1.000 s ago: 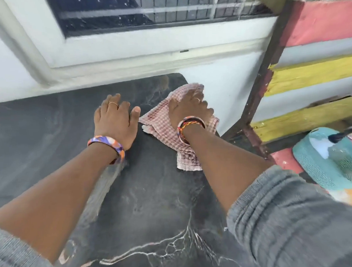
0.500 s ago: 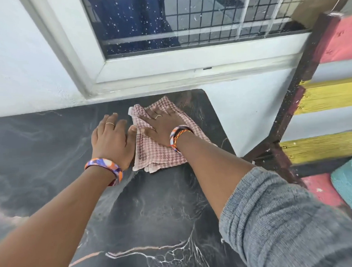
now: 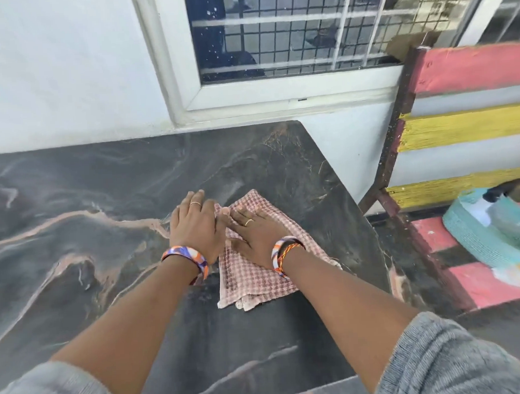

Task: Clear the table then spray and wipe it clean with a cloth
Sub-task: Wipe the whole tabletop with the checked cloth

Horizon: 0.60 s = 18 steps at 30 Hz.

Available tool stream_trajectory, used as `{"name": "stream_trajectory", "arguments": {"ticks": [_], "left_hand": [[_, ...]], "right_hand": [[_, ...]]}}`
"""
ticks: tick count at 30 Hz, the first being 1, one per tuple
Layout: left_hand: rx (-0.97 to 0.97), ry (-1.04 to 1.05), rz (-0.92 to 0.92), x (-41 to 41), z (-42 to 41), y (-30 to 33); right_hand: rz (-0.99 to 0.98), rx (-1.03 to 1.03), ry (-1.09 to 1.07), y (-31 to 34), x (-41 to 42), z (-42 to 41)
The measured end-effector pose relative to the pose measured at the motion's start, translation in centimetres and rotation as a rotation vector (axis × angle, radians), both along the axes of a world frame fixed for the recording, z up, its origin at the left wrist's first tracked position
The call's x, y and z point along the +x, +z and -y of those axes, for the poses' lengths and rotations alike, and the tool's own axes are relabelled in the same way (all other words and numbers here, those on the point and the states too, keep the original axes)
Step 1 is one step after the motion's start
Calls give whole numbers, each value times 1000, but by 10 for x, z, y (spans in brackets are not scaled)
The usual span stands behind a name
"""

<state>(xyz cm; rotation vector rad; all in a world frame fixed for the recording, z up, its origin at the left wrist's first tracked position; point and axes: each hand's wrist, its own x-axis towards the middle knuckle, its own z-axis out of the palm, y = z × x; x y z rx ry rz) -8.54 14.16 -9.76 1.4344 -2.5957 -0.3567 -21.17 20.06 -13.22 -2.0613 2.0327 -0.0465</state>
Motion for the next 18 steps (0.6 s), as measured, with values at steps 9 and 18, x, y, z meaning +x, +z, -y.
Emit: {"name": "stream_trajectory", "arguments": {"ticks": [9,18], "left_hand": [[9,129,-72,112,-65,-9],[55,114,-132,128,-78,13]], "right_hand": [[144,-54,57,-2,98,-93],[678,80,-71,8,126,-141]]}}
